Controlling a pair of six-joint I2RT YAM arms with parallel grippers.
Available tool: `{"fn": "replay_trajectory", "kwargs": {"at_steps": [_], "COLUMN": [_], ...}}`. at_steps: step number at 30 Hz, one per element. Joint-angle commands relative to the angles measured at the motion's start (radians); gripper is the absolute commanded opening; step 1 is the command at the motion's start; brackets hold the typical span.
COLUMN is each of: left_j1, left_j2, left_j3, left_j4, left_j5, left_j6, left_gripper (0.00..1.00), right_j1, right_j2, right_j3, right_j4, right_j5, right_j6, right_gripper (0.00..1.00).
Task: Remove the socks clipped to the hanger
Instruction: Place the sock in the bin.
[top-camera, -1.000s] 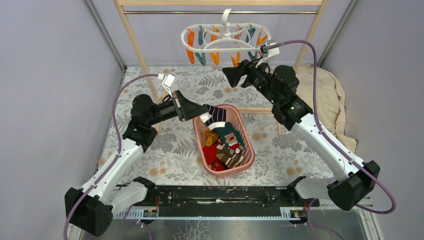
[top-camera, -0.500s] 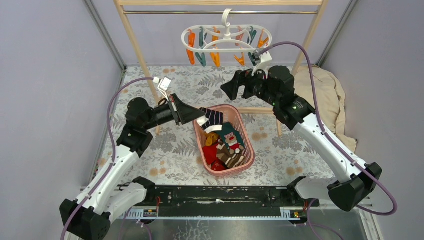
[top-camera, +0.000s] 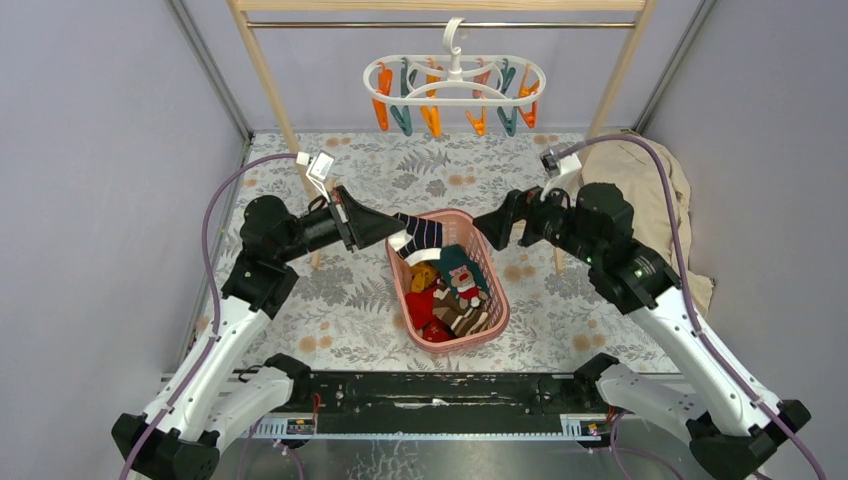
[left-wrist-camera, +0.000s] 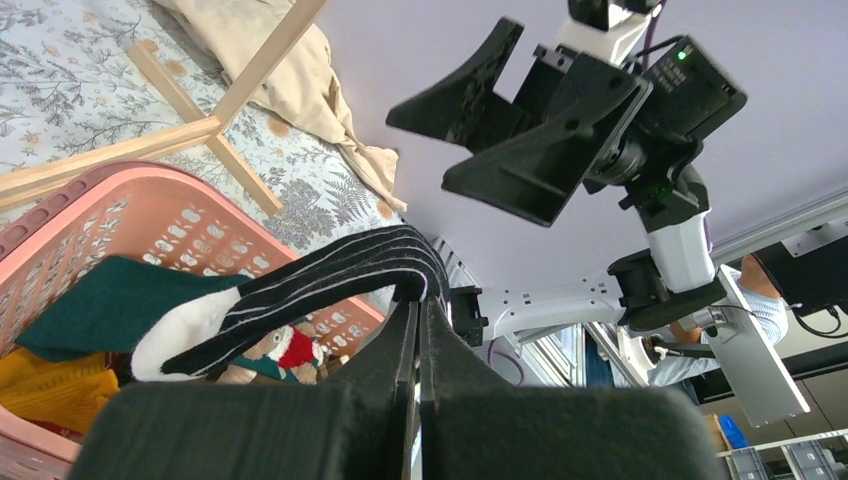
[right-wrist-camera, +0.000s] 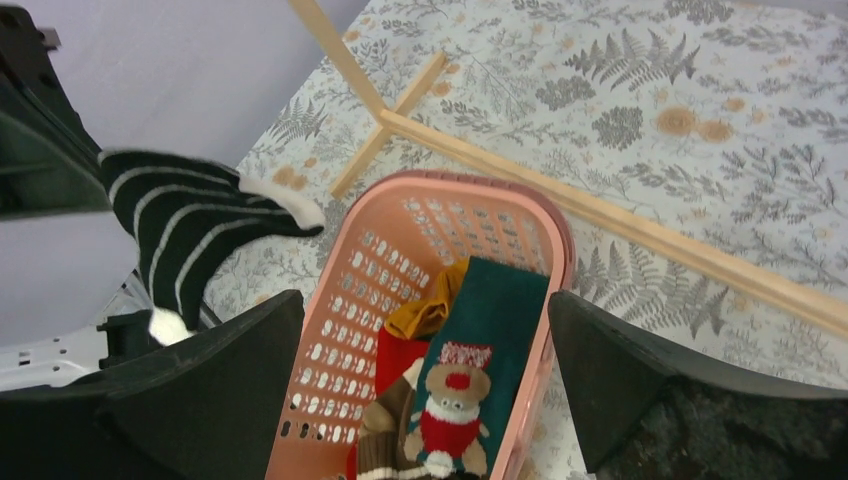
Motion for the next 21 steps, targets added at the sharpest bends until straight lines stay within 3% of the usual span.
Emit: {"fn": "replay_trajectory", "kwargs": {"at_steps": [1, 10, 21], "left_j1": [0.003, -0.011, -0.07], "left_j2": [-0.012, 0.057, 0.228], "left_j3": [0.047, 0.068, 0.07], "left_j4": [-0.002, 0.005, -0.147], "left_j5": [-0.002, 0.016, -0.075], "left_j6": [0.007, 0.03, 0.203], "left_gripper": [0.01, 0.02, 0.07], "right_j1": [-0.004, -0.004, -0.005], "right_j2": [-0.082, -0.202, -0.306], "right_j3": [-0.055, -0.134, -0.236], "right_j4": [-0.033, -0.096, -0.142], "right_j5": [0.008, 0.035, 0.055], "right_j6": [0.044, 0.096, 0.126], "right_gripper": [1.0, 1.0, 1.0]}}
